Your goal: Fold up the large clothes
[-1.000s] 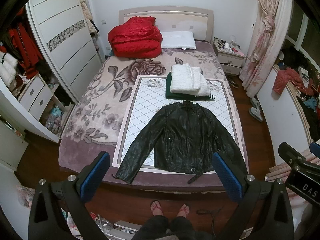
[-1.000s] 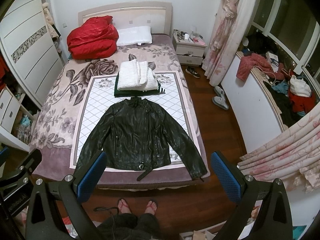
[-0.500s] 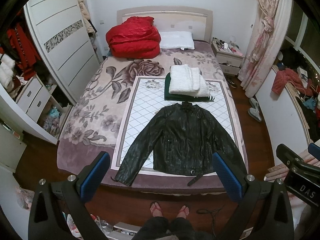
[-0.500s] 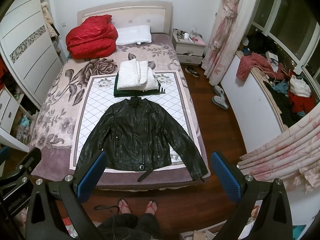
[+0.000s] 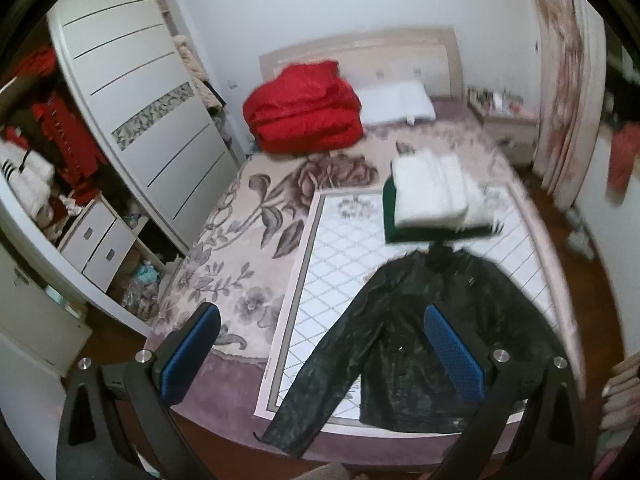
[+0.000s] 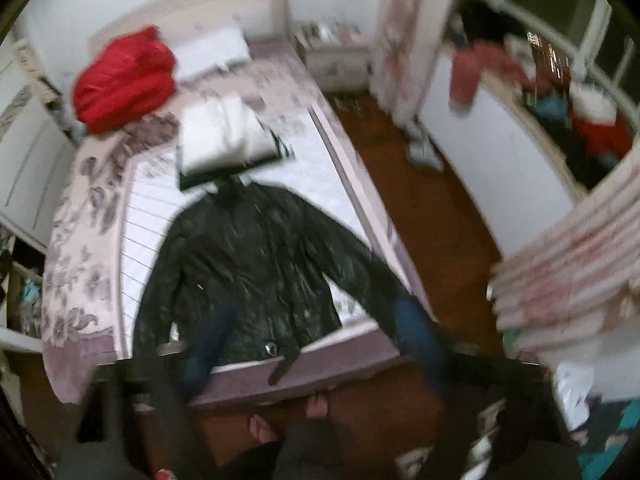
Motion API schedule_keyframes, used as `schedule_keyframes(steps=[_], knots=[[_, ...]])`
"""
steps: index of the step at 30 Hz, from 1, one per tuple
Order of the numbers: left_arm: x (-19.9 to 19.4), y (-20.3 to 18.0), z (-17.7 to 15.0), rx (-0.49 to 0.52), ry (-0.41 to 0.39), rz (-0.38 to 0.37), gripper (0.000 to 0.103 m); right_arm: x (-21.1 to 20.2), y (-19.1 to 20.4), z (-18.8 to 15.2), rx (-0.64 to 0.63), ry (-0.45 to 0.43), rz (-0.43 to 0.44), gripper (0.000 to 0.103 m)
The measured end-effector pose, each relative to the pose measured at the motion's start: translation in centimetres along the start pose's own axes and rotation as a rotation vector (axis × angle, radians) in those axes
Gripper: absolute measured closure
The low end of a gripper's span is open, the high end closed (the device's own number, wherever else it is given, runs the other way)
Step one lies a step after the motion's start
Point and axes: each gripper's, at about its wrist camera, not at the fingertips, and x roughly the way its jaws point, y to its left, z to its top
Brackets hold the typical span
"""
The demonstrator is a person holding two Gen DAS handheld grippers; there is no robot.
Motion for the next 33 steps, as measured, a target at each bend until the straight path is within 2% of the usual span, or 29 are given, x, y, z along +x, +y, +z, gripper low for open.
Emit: schedule_keyframes(steps=[4, 6, 10, 12, 15, 18, 21, 24, 27, 31, 32, 33], knots=[[7.2, -4.1, -2.2, 0.007, 0.097, -0.027, 0.0, 11.9, -4.9, -0.4, 0.163, 0.162, 0.058, 0.038], [10.6, -6.7, -3.3, 0.034, 0.154, -0.01, 0.0, 17.7, -7.5, -1.2, 0.272, 0.229, 0.119, 0.032], [17.6, -12.6, -6.7, 0.103, 0.265, 0.003, 0.0, 30.6, -11.5, -4.8, 0.503, 0.361, 0.265, 0.032], [20.5, -14.9, -8.7, 0.127, 0.302, -0.008, 0.0, 35.9, -12.8, -6.9, 0.607, 0.405, 0.308, 0.032], [24.1, -17.4, -11.0, 0.17, 0.357, -0.007, 0.0, 42.8, -15.0, -10.1, 0.8, 0.424, 0.373, 0.032], [27.4, -19.8, -13.1, 0.21, 0.393, -0.012, 0.0, 47.8, -16.9, -13.4, 1.007, 0.407, 0.398, 0.032], [30.2, -21.9, -14.9, 0.247, 0.416, -0.028, 0.0, 51.0, -18.8, -16.0, 1.183, 0.344, 0.409, 0.032], [32.7, -23.9, -16.3, 0.279, 0.437, -0.052, 0.0, 51.2, -20.4, -17.4, 1.329, 0.199, 0.437, 0.033], [34.4, -25.7, -17.2, 0.31, 0.446, -0.069, 0.0, 50.4, -20.8, -17.3, 1.373, 0.101, 0.412, 0.036], [35.5, -26.8, -18.2, 0.325, 0.475, -0.086, 0.0, 51.7, -20.8, -16.4, 1.386, 0.051, 0.422, 0.038], [35.9, -27.0, -18.3, 0.324, 0.489, -0.088, 0.0, 52.3, -21.0, -16.3, 1.404, 0.036, 0.424, 0.041], [36.1, -27.2, -18.5, 0.32, 0.497, -0.089, 0.0, 52.6, -20.9, -16.2, 1.437, 0.016, 0.405, 0.056]])
